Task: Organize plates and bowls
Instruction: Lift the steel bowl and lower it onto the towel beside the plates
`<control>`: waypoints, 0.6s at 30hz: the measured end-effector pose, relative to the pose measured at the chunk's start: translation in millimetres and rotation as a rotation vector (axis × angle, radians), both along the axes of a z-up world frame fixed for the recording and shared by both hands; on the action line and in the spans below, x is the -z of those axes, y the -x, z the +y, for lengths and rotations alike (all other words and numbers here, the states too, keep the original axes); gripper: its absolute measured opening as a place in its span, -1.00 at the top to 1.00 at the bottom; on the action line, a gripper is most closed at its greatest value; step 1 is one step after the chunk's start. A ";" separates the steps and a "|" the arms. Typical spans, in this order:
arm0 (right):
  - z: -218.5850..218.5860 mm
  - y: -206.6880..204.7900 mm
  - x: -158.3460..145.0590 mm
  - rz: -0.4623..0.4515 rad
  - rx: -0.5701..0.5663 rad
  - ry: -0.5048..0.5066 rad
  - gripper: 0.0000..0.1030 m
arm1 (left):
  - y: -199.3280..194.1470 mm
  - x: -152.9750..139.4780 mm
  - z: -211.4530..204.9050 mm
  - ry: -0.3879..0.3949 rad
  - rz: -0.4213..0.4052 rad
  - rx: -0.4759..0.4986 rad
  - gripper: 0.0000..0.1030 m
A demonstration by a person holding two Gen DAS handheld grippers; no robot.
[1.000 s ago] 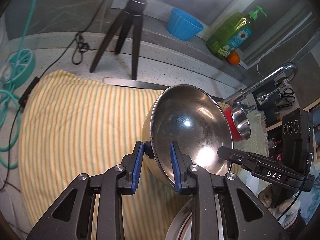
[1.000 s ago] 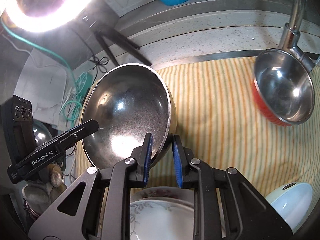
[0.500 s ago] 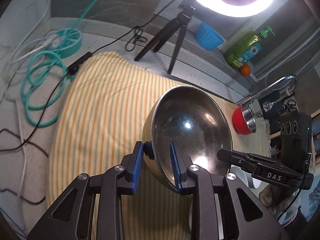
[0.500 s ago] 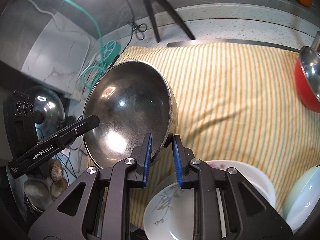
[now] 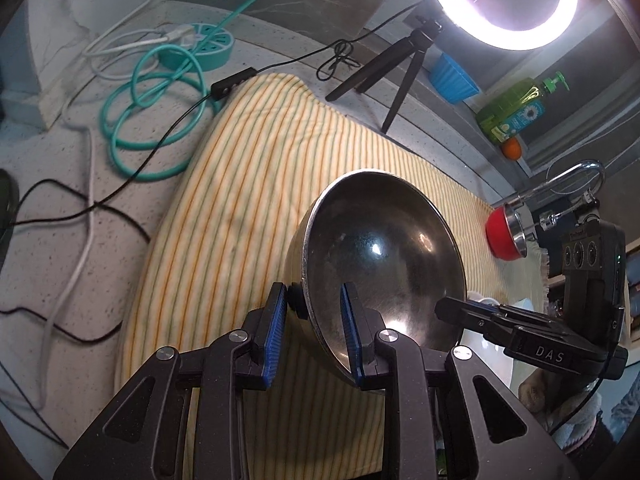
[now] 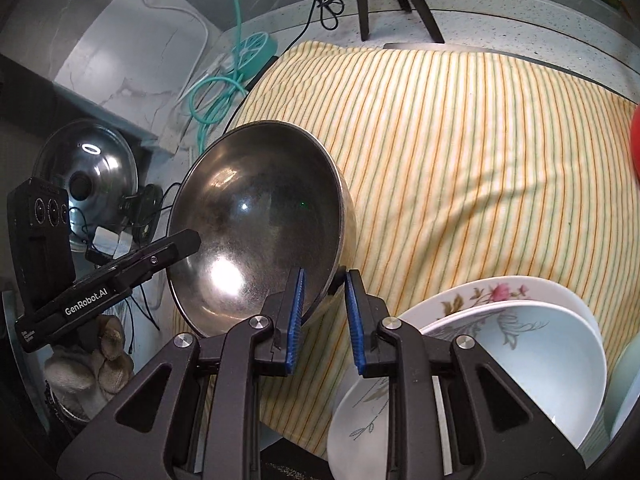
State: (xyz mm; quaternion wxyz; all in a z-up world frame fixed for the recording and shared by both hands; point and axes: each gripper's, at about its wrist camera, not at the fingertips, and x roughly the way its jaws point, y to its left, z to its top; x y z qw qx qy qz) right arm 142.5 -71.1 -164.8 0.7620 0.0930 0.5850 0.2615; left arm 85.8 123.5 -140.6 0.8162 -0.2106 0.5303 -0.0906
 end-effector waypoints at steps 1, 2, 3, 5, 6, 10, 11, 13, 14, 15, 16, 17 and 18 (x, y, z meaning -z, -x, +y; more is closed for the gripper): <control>0.6 1.4 -0.3 0.001 -0.003 -0.001 0.58 | 1.8 1.3 1.5 -0.001 0.003 -0.006 0.54; 1.3 2.5 -0.2 0.001 -0.006 -0.002 0.58 | 3.5 2.1 2.7 -0.001 0.004 -0.010 0.54; 3.4 3.9 0.5 0.002 -0.010 -0.002 0.58 | 4.9 2.8 4.1 -0.001 0.006 -0.015 0.54; 6.3 6.2 1.5 0.003 -0.015 0.000 0.58 | 7.3 4.2 6.7 0.000 0.009 -0.021 0.54; 7.3 6.8 2.4 0.006 -0.018 0.001 0.58 | 8.3 4.9 7.4 -0.002 0.011 -0.021 0.54; 10.6 8.6 5.8 0.017 -0.027 0.001 0.57 | 11.2 7.0 9.6 -0.004 0.019 -0.021 0.54; 11.1 9.1 6.3 0.017 -0.028 0.002 0.57 | 11.9 7.5 10.1 -0.004 0.021 -0.022 0.54; 12.3 10.8 6.6 0.015 -0.031 0.004 0.56 | 11.9 8.8 10.2 -0.006 0.025 -0.023 0.54; 12.3 11.4 6.1 0.014 -0.033 0.003 0.54 | 12.4 9.6 10.2 -0.007 0.027 -0.024 0.53; 12.6 11.7 5.7 0.012 -0.035 0.002 0.54 | 12.8 10.1 10.4 -0.007 0.028 -0.024 0.53; 12.5 12.3 4.3 0.006 -0.036 0.002 0.54 | 12.8 9.9 10.6 -0.006 0.028 -0.024 0.53; 12.6 13.3 2.7 -0.004 -0.037 0.006 0.52 | 13.0 9.3 10.8 -0.006 0.026 -0.025 0.53; 12.9 14.4 0.0 -0.019 -0.039 0.016 0.50 | 13.4 8.3 10.8 -0.010 0.023 -0.025 0.49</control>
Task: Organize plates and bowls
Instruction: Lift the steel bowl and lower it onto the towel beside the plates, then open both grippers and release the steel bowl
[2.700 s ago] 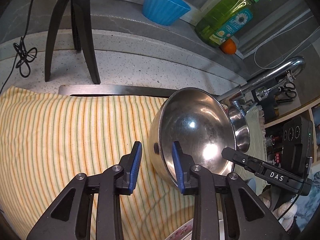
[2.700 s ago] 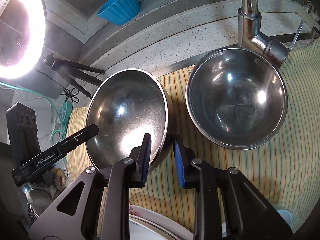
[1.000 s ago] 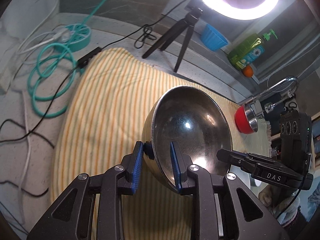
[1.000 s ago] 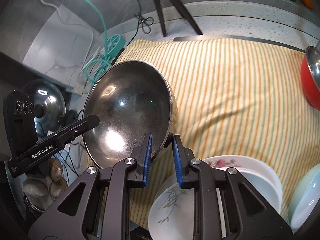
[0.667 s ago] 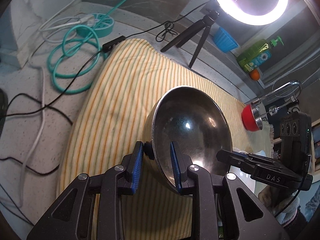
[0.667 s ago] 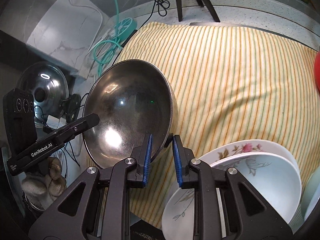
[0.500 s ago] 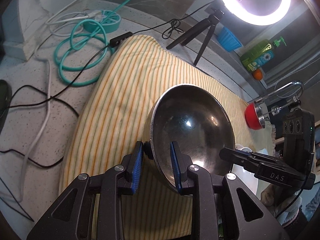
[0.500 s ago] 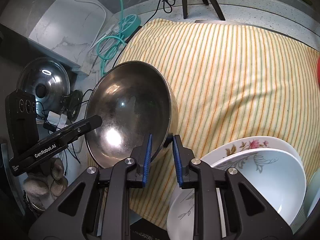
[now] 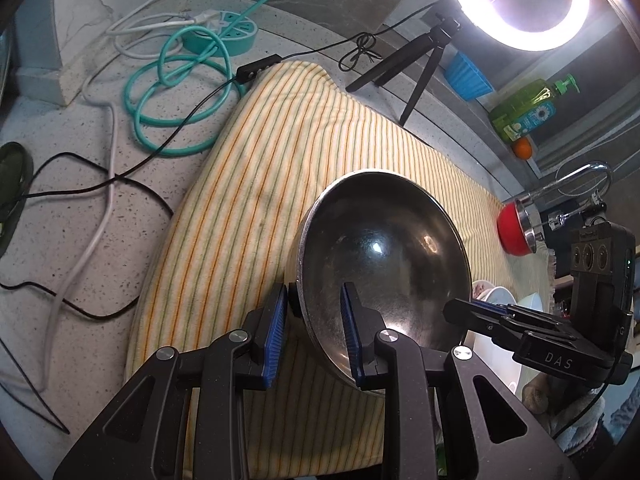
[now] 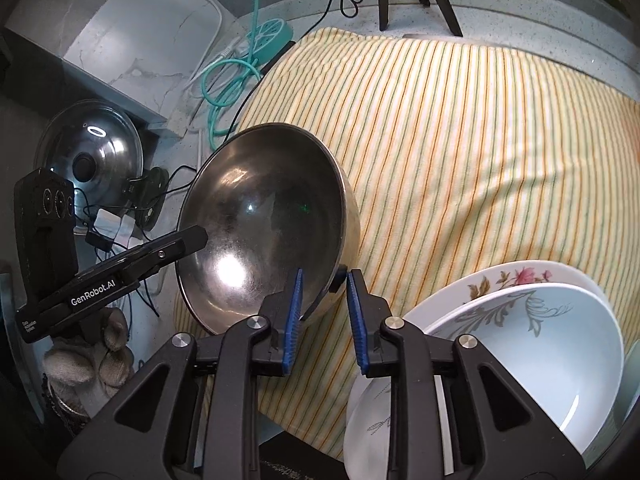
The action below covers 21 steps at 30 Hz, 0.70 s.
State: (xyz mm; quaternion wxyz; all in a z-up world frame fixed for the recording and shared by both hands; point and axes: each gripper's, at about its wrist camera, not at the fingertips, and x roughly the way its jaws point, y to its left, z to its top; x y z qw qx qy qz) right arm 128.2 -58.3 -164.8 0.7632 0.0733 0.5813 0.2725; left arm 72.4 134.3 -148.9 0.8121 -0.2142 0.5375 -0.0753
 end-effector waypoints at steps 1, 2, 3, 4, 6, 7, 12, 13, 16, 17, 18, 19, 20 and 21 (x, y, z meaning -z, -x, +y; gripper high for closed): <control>0.6 0.9 -1.9 -0.012 -0.001 0.007 0.40 | 0.3 -0.9 0.0 -0.008 -0.002 -0.001 0.45; 0.7 1.7 -4.0 -0.023 -0.002 0.016 0.17 | 0.7 -1.9 0.3 -0.017 -0.003 -0.003 0.42; -0.1 2.0 -5.9 -0.031 -0.001 0.018 0.02 | 0.7 -2.5 0.6 -0.024 -0.002 -0.006 0.34; -1.1 2.8 -8.2 -0.040 0.000 0.014 -0.19 | 0.4 -2.9 1.3 -0.026 -0.004 -0.009 0.27; -2.8 4.6 -12.1 -0.058 0.002 0.012 -0.25 | 2.2 -5.2 2.8 -0.032 -0.011 -0.016 0.05; -3.6 5.4 -14.2 -0.070 0.003 0.018 -0.28 | 3.2 -6.3 3.4 -0.033 -0.015 -0.017 0.04; -12.2 7.5 -21.5 -0.103 0.022 0.022 -0.54 | 4.3 -12.9 4.2 -0.068 -0.029 -0.026 -0.12; -15.0 7.9 -23.3 -0.107 0.027 0.023 -0.57 | 4.9 -14.9 4.2 -0.076 -0.033 -0.028 -0.12; -24.3 10.6 -29.2 -0.126 0.040 0.024 -0.62 | 5.9 -21.6 3.8 -0.100 -0.043 -0.040 -0.23; -27.5 11.7 -31.8 -0.134 0.043 0.026 -0.62 | 6.1 -23.8 3.1 -0.105 -0.051 -0.040 -0.23; -32.0 13.2 -35.4 -0.146 0.048 0.032 -0.62 | 5.8 -26.6 1.7 -0.111 -0.059 -0.038 -0.23; -35.5 14.9 -38.1 -0.156 0.052 0.036 -0.62 | 5.9 -29.7 0.3 -0.116 -0.067 -0.038 -0.23; -39.0 16.4 -41.4 -0.168 0.058 0.038 -0.62 | 5.2 -32.2 -0.7 -0.116 -0.074 -0.037 -0.23; -43.2 17.7 -45.0 -0.178 0.064 0.041 -0.62 | 5.2 -34.8 -2.2 -0.116 -0.081 -0.036 -0.23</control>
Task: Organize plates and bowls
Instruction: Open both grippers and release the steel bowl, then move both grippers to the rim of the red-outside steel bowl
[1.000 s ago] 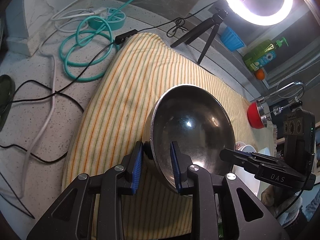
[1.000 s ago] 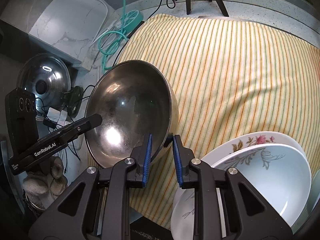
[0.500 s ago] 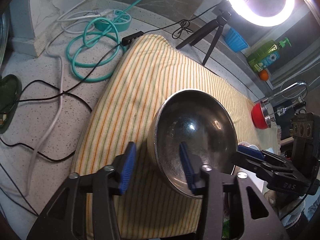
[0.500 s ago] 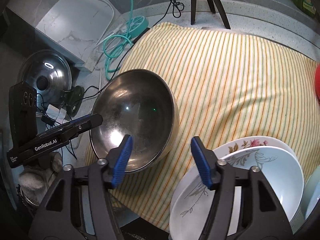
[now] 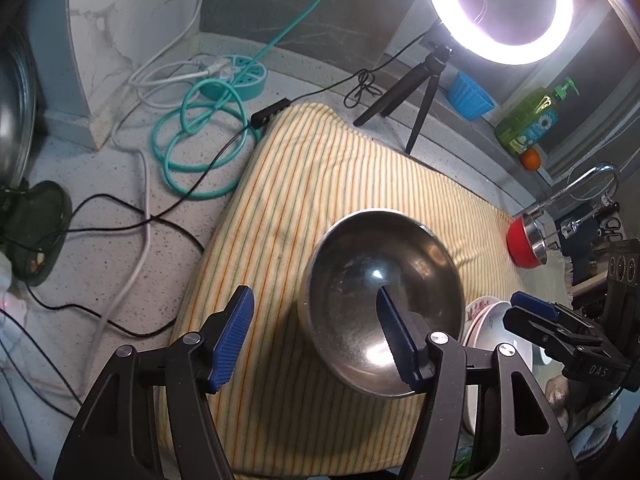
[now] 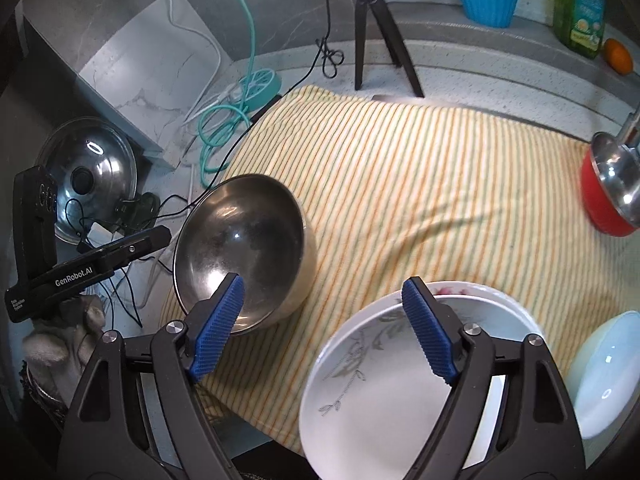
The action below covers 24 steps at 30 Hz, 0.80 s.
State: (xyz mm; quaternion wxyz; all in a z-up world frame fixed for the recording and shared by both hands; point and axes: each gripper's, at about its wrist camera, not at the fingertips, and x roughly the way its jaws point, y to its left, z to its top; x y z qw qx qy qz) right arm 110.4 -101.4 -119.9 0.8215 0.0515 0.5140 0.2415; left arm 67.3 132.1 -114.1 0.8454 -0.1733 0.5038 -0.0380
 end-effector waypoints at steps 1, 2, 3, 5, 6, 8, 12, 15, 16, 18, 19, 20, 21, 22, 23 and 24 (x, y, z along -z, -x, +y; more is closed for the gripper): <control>-5.0 1.5 -3.8 -0.010 0.007 0.001 -0.62 | -0.4 -2.7 -2.2 0.000 -0.006 0.004 -0.23; -10.3 3.1 -7.4 -0.019 0.015 0.000 -0.62 | -1.3 -5.7 -4.9 0.000 -0.013 0.009 -0.23; -16.1 4.3 -10.9 -0.027 0.023 -0.001 -0.62 | -1.8 -8.4 -7.6 -0.002 -0.022 0.015 -0.23; -30.1 6.6 -18.3 -0.046 0.043 -0.003 -0.62 | -3.1 -15.1 -14.6 -0.008 -0.040 0.025 -0.23; -39.9 8.2 -22.7 -0.060 0.059 -0.003 -0.63 | -3.3 -18.4 -17.8 -0.011 -0.049 0.032 -0.23; -53.6 10.8 -28.9 -0.076 0.085 -0.001 -0.63 | -4.2 -24.8 -25.1 -0.019 -0.068 0.043 -0.23; -90.4 13.7 -38.8 -0.090 0.141 -0.011 -0.63 | -8.3 -34.8 -38.3 -0.004 -0.091 0.063 -0.23; -121.5 16.6 -44.7 -0.102 0.186 -0.015 -0.63 | -11.4 -40.7 -51.7 0.000 -0.107 0.080 -0.23; -128.4 16.1 -45.5 -0.104 0.197 -0.015 -0.63 | -12.6 -42.1 -56.1 0.003 -0.110 0.086 -0.23; -147.3 16.9 -47.6 -0.109 0.226 -0.012 -0.64 | -15.4 -44.4 -68.5 0.006 -0.115 0.107 -0.23; -159.1 16.7 -48.5 -0.110 0.242 -0.010 -0.64 | -16.6 -45.1 -73.9 0.005 -0.118 0.115 -0.23; -169.1 16.5 -48.4 -0.110 0.258 -0.006 -0.64 | -18.3 -45.8 -80.5 0.004 -0.121 0.123 -0.23; -176.4 16.2 -48.3 -0.110 0.269 -0.003 -0.64 | -20.3 -46.2 -86.5 0.004 -0.123 0.130 -0.23; -188.0 15.5 -48.3 -0.111 0.286 0.001 -0.64 | -22.2 -46.7 -93.3 0.005 -0.124 0.138 -0.23; -196.9 14.9 -48.3 -0.113 0.299 0.003 -0.64 | -24.5 -46.9 -100.6 0.006 -0.125 0.148 -0.23; -208.5 14.1 -48.4 -0.116 0.314 0.004 -0.64 | -27.0 -47.0 -108.1 0.005 -0.126 0.158 -0.23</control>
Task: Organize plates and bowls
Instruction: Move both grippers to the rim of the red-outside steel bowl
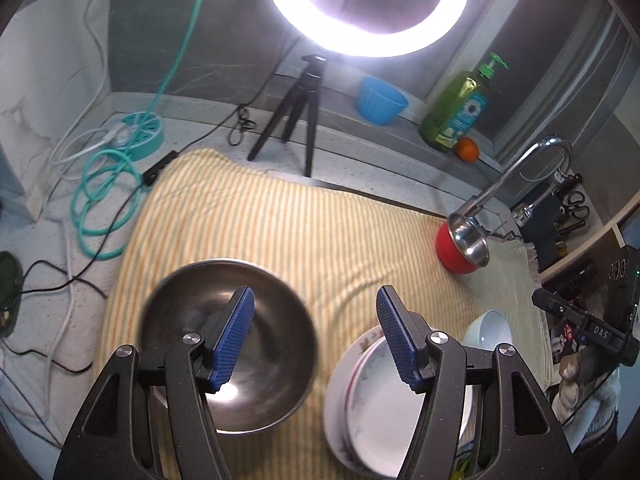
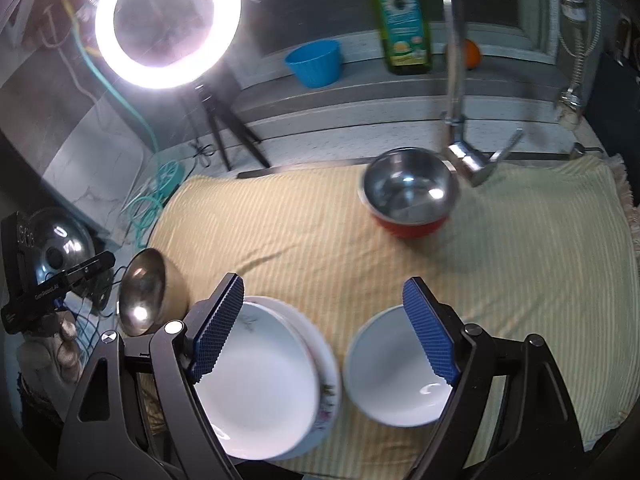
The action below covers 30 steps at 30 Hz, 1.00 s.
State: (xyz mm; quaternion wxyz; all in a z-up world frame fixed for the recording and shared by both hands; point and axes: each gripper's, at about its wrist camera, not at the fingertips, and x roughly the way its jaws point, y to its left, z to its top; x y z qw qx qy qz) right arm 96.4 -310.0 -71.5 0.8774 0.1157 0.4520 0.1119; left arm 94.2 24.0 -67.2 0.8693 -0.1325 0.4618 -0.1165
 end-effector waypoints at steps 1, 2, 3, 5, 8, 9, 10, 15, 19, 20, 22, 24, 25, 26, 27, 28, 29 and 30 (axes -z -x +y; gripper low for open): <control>-9.9 0.0 -0.2 -0.003 0.012 0.001 -0.64 | -1.9 0.0 -6.6 -0.001 -0.001 0.008 -0.23; -17.9 -1.1 -0.7 -0.007 0.023 0.004 -0.64 | -3.9 0.3 -14.0 -0.001 -0.002 0.017 -0.23; -25.6 -2.7 -1.2 -0.012 0.032 0.008 -0.64 | -6.5 0.6 -21.9 0.000 -0.002 0.026 -0.23; -44.1 -5.7 -1.8 -0.024 0.053 0.024 -0.64 | -11.5 1.4 -37.2 0.006 -0.002 0.046 -0.23; -67.8 -11.9 -0.6 -0.033 0.072 0.029 -0.64 | -19.3 2.4 -61.6 0.007 -0.008 0.073 -0.23; -73.8 -13.4 -0.5 -0.034 0.075 0.028 -0.64 | -22.2 3.2 -70.1 0.007 -0.008 0.082 -0.23; -80.1 -16.9 0.7 -0.035 0.075 0.026 -0.64 | -24.8 4.2 -77.9 0.010 -0.008 0.090 -0.23; -102.2 -33.2 12.4 -0.015 0.072 -0.007 -0.64 | -40.7 12.6 -117.9 0.026 -0.003 0.136 -0.23; -113.4 -47.8 23.1 0.006 0.064 -0.037 -0.63 | -56.1 23.4 -142.7 0.043 0.015 0.161 -0.18; -116.1 -52.0 25.8 0.012 0.061 -0.044 -0.62 | -60.6 26.2 -148.4 0.044 0.020 0.165 -0.18; -120.8 -58.6 31.5 0.025 0.052 -0.065 -0.53 | -69.3 31.2 -159.9 0.045 0.028 0.173 -0.17; -122.6 -64.8 36.8 0.041 0.040 -0.079 -0.46 | -77.5 35.5 -171.8 0.044 0.036 0.186 -0.09; -124.1 -68.8 40.3 0.050 0.035 -0.087 -0.44 | -81.8 38.3 -177.5 0.042 0.044 0.193 -0.06; -124.9 -72.0 42.4 0.057 0.030 -0.093 -0.41 | -86.3 41.7 -183.1 0.042 0.055 0.197 -0.02; -125.9 -76.0 45.5 0.066 0.025 -0.103 -0.39 | -90.7 44.8 -187.6 0.045 0.066 0.199 0.02; -127.1 -79.3 48.6 0.075 0.022 -0.115 -0.34 | -94.8 48.4 -192.0 0.054 0.077 0.201 0.03; -128.4 -82.6 51.8 0.085 0.021 -0.131 -0.27 | -98.0 51.2 -195.5 0.060 0.086 0.203 0.05; -129.4 -85.9 54.7 0.094 0.021 -0.150 -0.23 | -101.0 53.9 -198.4 0.068 0.095 0.205 0.07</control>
